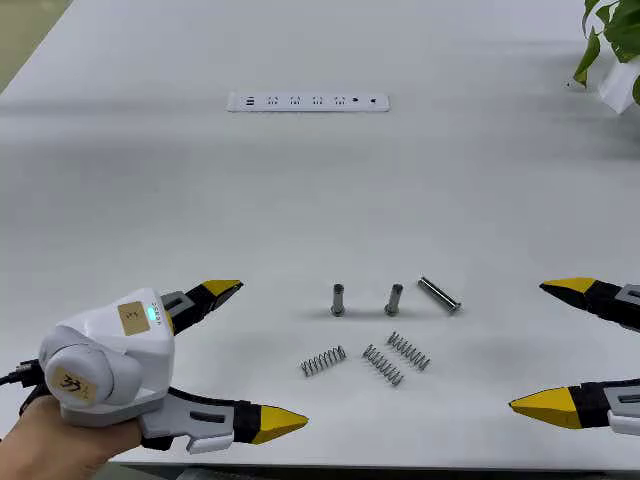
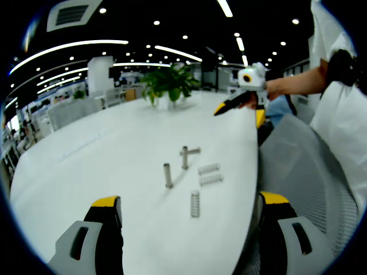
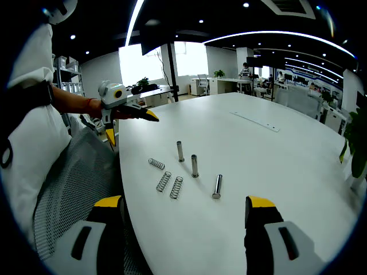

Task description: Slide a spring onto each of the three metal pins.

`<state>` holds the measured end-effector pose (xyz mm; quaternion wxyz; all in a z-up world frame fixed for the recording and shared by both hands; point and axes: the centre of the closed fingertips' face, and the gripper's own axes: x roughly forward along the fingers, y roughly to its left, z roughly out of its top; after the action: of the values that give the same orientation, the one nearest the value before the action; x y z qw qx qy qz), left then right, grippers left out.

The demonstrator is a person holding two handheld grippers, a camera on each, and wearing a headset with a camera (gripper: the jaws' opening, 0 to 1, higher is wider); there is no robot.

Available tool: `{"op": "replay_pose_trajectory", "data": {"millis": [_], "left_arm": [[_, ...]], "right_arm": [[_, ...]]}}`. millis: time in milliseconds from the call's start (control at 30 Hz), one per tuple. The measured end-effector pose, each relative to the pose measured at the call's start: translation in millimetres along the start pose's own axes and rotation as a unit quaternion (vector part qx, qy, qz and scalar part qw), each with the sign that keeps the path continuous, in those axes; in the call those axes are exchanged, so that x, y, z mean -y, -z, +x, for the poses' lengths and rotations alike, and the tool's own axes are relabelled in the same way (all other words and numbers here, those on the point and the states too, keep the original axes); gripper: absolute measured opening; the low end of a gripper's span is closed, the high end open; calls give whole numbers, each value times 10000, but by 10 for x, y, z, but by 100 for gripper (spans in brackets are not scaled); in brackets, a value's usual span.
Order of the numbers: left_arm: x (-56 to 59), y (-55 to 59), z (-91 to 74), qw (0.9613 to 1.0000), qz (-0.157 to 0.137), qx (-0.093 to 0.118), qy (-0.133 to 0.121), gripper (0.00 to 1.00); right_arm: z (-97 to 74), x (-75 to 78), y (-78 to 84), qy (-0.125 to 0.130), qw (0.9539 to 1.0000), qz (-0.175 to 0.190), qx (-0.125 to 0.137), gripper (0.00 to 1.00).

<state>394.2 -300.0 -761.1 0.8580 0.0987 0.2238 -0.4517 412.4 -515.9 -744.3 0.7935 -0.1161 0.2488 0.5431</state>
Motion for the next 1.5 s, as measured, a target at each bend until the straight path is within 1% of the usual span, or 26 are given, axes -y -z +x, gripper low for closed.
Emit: {"op": "replay_pose_trajectory", "data": {"millis": [233,1067,1233,1500], "left_arm": [[-4,-23,-5,10000,5,28,-5,100],[20,-38,0,10000,17,38,21,100],[18,-21,4,10000,3,33,21,100],[5,-16,12,10000,-14,50,39,100]], "right_arm": [[-17,3,-31,-4,10000,-26,5,88],[-3,-14,-26,-29,10000,-13,2,87],[-2,8,-35,-24,10000,-10,-19,87],[4,70,-100,-1,10000,-49,-26,87]]}}
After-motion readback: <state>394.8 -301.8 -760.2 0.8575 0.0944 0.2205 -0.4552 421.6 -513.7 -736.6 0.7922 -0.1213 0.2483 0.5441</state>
